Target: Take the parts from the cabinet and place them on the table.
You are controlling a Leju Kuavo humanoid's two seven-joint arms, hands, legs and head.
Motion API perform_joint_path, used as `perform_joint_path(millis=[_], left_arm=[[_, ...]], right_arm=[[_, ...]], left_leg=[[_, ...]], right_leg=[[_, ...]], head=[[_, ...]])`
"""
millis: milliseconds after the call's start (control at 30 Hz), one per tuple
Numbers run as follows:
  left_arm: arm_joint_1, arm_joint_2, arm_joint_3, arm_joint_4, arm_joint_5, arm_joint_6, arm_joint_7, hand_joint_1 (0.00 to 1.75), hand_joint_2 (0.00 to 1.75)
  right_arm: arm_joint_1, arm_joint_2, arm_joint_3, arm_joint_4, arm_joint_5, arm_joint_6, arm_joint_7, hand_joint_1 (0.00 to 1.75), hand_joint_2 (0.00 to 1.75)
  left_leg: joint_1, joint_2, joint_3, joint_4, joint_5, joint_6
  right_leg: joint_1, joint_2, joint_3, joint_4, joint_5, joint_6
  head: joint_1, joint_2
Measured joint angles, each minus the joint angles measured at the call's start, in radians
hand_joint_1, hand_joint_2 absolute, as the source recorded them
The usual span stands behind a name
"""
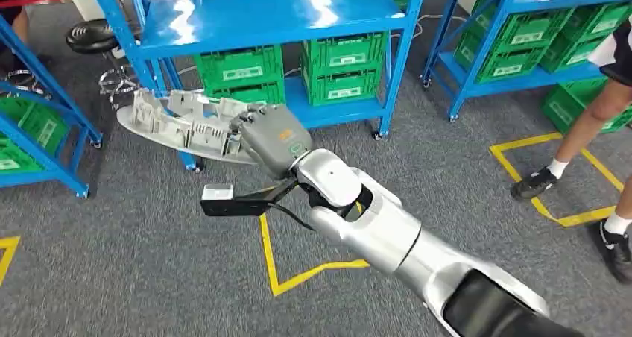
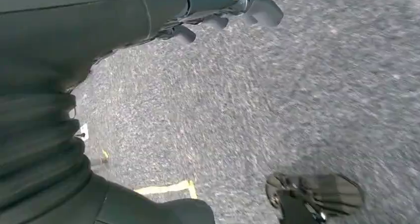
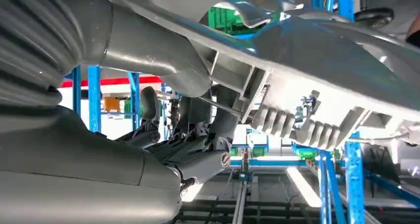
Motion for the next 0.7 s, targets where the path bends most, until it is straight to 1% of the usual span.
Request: perform_joint_path(millis=[33, 67, 100, 133, 167, 200, 233, 267, 300, 333, 367, 400, 433, 467, 500, 533, 567, 600, 633, 667, 700], left_arm=[[0.000, 0.000, 0.002, 0.000, 0.006, 0.000, -0.003, 0.00, 1.75], [0.000, 0.000, 0.005, 0.000, 0.006, 0.000, -0.006, 0.00, 1.75], [0.002, 0.000, 0.005, 0.000, -0.001, 0.000, -0.005, 0.00, 1.75], [0.005, 0.000, 0.005, 0.000, -0.011, -0.003, -0.005, 0.00, 1.75], [0.007, 0.000, 0.005, 0.000, -0.018, -0.005, -0.002, 0.00, 1.75], [0.009, -0.001, 0.005, 0.001, -0.024, -0.005, 0.001, 0.00, 1.75], [0.011, -0.001, 0.005, 0.001, -0.024, -0.006, 0.003, 0.00, 1.75], [0.011, -0.003, 0.005, 0.001, -0.024, -0.006, 0.003, 0.00, 1.75], [0.010, -0.006, 0.005, 0.000, -0.026, -0.005, 0.003, 0.00, 1.75], [0.009, -0.008, 0.005, 0.000, -0.029, -0.004, 0.003, 0.00, 1.75], [0.010, -0.009, 0.005, 0.000, -0.034, -0.002, 0.004, 0.00, 1.75], [0.012, -0.011, 0.004, 0.000, -0.037, 0.001, 0.008, 0.00, 1.75], [0.016, -0.011, 0.004, 0.001, -0.042, 0.004, 0.013, 0.00, 1.75], [0.018, -0.011, 0.003, 0.001, -0.047, 0.005, 0.016, 0.00, 1.75], [0.019, -0.013, 0.003, 0.001, -0.047, 0.005, 0.020, 0.00, 1.75], [0.018, -0.014, 0.003, 0.002, -0.048, 0.007, 0.022, 0.00, 1.75], [0.018, -0.014, 0.003, 0.002, -0.049, 0.008, 0.026, 0.00, 1.75], [0.019, -0.014, 0.002, 0.002, -0.050, 0.013, 0.031, 0.00, 1.75], [0.021, -0.013, 0.002, 0.002, -0.050, 0.016, 0.032, 0.00, 1.75], [0.023, -0.013, 0.002, 0.002, -0.050, 0.019, 0.033, 0.00, 1.75], [0.025, -0.013, 0.002, 0.002, -0.050, 0.021, 0.034, 0.00, 1.75]], right_arm=[[0.001, 0.000, 0.000, 0.000, 0.000, 0.001, 0.000, 1.75, 1.75], [0.002, 0.000, 0.000, 0.000, 0.001, 0.002, -0.006, 1.75, 1.75], [0.002, 0.000, 0.000, 0.000, 0.003, 0.004, -0.013, 1.75, 1.75], [0.004, 0.000, 0.001, 0.000, 0.009, 0.009, -0.016, 1.75, 1.75], [0.004, 0.000, 0.002, 0.000, 0.014, 0.015, -0.017, 1.75, 1.75], [0.004, 0.002, 0.004, 0.000, 0.023, 0.023, -0.016, 1.75, 1.75], [0.004, 0.006, 0.009, 0.000, 0.032, 0.029, -0.015, 1.75, 1.75], [0.003, 0.008, 0.014, -0.001, 0.039, 0.033, -0.014, 1.75, 1.75], [0.004, 0.010, 0.018, -0.003, 0.042, 0.034, -0.014, 1.75, 1.75], [0.004, 0.010, 0.019, -0.005, 0.046, 0.035, -0.014, 1.75, 1.75], [0.006, 0.010, 0.020, -0.005, 0.049, 0.036, -0.013, 1.75, 1.75], [0.006, 0.009, 0.021, -0.005, 0.052, 0.037, -0.013, 1.75, 1.75], [0.006, 0.009, 0.021, -0.005, 0.053, 0.037, -0.012, 1.75, 1.75], [0.007, 0.009, 0.022, -0.005, 0.053, 0.038, -0.012, 1.75, 1.75], [0.007, 0.008, 0.022, -0.007, 0.054, 0.038, -0.011, 1.75, 1.75], [0.008, 0.005, 0.022, -0.010, 0.054, 0.039, -0.011, 1.75, 1.75], [0.012, 0.002, 0.022, -0.012, 0.055, 0.041, -0.014, 1.75, 1.75], [0.019, 0.000, 0.022, -0.015, 0.058, 0.044, -0.014, 1.75, 1.75], [0.027, -0.002, 0.022, -0.020, 0.061, 0.048, -0.014, 1.75, 1.75], [0.034, -0.003, 0.022, -0.024, 0.064, 0.052, -0.015, 1.75, 1.75], [0.040, -0.005, 0.022, -0.030, 0.066, 0.055, -0.015, 1.75, 1.75]], left_leg=[[0.000, 0.000, -0.016, 0.000, 0.012, 0.002], [0.000, -0.001, -0.031, 0.000, 0.020, 0.003], [0.000, 0.000, -0.047, 0.001, 0.031, 0.003], [0.000, 0.001, -0.063, 0.002, 0.043, 0.001], [0.000, 0.002, -0.077, 0.004, 0.053, -0.001], [0.001, 0.003, -0.092, 0.007, 0.063, -0.004], [0.001, -0.005, -0.103, 0.009, 0.072, -0.010], [0.004, -0.008, -0.110, 0.015, 0.080, -0.016], [-0.002, -0.012, -0.120, 0.019, 0.085, -0.022], [-0.001, -0.015, -0.123, 0.019, 0.093, -0.029], [0.000, -0.020, -0.123, 0.015, 0.102, -0.036], [0.004, -0.024, -0.123, 0.009, 0.110, -0.044], [0.004, -0.029, -0.125, 0.005, 0.118, -0.051], [0.008, -0.024, -0.138, 0.019, 0.098, -0.052], [0.007, -0.018, -0.151, 0.057, 0.052, -0.057], [0.009, -0.014, -0.174, 0.126, -0.001, -0.062], [0.009, -0.012, -0.199, 0.201, -0.041, -0.067], [0.009, -0.011, -0.219, 0.268, -0.062, -0.071], [0.009, -0.010, -0.222, 0.303, -0.057, -0.074], [0.009, -0.007, -0.200, 0.283, -0.038, -0.075], [0.009, -0.003, -0.155, 0.223, -0.009, -0.074]], right_leg=[[-0.002, 0.000, -0.016, 0.071, -0.064, 0.004], [-0.003, 0.000, -0.032, 0.147, -0.107, 0.007], [-0.003, 0.000, -0.044, 0.214, -0.119, 0.009], [-0.005, 0.000, -0.041, 0.253, -0.099, 0.009], [-0.006, 0.000, -0.023, 0.250, -0.057, 0.009], [-0.008, 0.000, 0.017, 0.210, -0.010, 0.007], [-0.008, 0.005, 0.071, 0.143, 0.006, 0.002], [-0.008, 0.028, 0.148, 0.043, -0.018, -0.007], [-0.005, 0.044, 0.209, -0.046, -0.063, -0.015], [-0.002, 0.040, 0.222, -0.082, -0.086, -0.015], [0.000, 0.035, 0.218, -0.081, -0.083, -0.018], [0.005, 0.029, 0.217, -0.080, -0.080, -0.024], [-0.001, 0.022, 0.215, -0.089, -0.067, -0.034], [-0.005, 0.009, 0.213, -0.092, -0.057, -0.043], [-0.006, 0.006, 0.207, -0.093, -0.051, -0.051], [-0.006, -0.003, 0.199, -0.092, -0.045, -0.054], [-0.004, -0.011, 0.193, -0.092, -0.040, -0.055], [-0.003, -0.018, 0.187, -0.090, -0.036, -0.055], [-0.003, -0.026, 0.181, -0.089, -0.034, -0.054], [-0.004, -0.035, 0.176, -0.086, -0.032, -0.053], [-0.005, -0.043, 0.173, -0.083, -0.031, -0.051]], head=[[0.001, 0.000], [0.000, 0.000], [0.001, 0.000], [0.000, 0.000], [0.000, 0.000], [0.000, 0.000], [0.001, 0.000], [0.000, 0.000], [0.000, 0.000], [0.000, 0.000], [-0.001, 0.000], [0.000, 0.000], [0.000, 0.000], [-0.002, 0.000], [-0.006, 0.000], [-0.010, 0.000], [-0.009, 0.000], [-0.010, 0.000], [-0.010, 0.000], [-0.010, 0.000], [-0.010, 0.000]])
